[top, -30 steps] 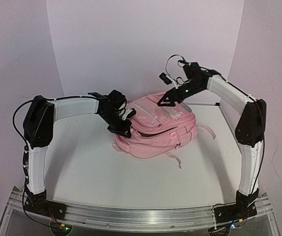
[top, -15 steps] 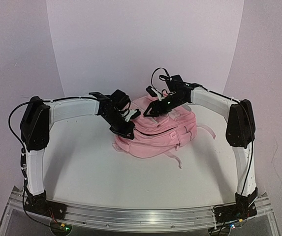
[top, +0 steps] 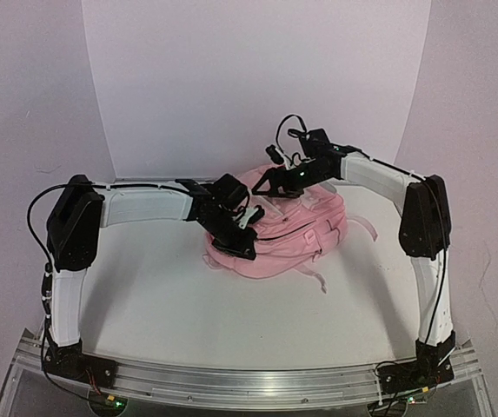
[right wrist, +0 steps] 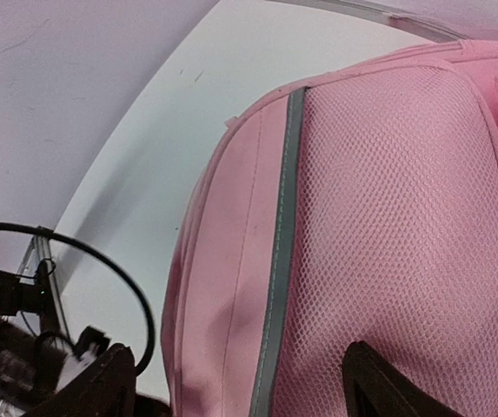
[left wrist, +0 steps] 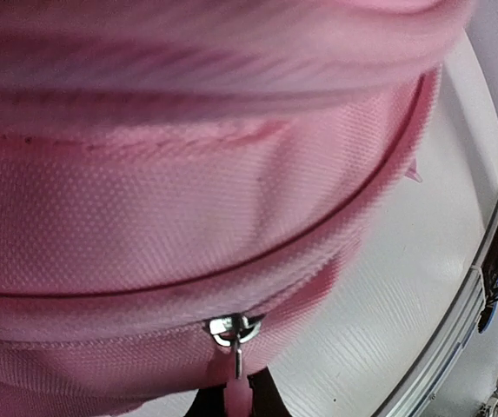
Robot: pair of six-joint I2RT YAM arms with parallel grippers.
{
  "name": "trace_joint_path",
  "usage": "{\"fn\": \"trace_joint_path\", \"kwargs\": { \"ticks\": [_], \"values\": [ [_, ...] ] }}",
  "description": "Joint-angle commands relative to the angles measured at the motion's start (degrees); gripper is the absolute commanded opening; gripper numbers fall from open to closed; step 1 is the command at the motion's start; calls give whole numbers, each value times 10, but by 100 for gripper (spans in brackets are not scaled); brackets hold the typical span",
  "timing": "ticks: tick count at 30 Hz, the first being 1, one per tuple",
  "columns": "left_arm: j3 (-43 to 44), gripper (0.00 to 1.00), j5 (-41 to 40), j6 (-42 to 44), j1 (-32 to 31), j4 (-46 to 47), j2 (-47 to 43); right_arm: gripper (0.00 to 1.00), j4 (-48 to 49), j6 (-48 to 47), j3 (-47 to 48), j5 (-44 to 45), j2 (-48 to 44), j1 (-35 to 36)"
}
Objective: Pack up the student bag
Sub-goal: Zip the student bag at the center of the board.
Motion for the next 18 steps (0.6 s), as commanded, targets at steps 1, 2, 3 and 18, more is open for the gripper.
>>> {"fn": "trace_joint_path", "kwargs": {
  "ticks": [1,2,3,18],
  "values": [
    [-36,0,9,-30,14,19,-24,93,-25,0,37,-22,-16,-118],
    [-34,0,10,-25,15,15,-22,96,-28,-1,47,-34,-21,-132],
    [-30,0,10,-19,16,10,-19,97,-33,0,59,-41,-20,-148],
    [-2,0,-2,15,46,-21,-1,98,-100,-51,96,-22,118,-247]
  ]
}}
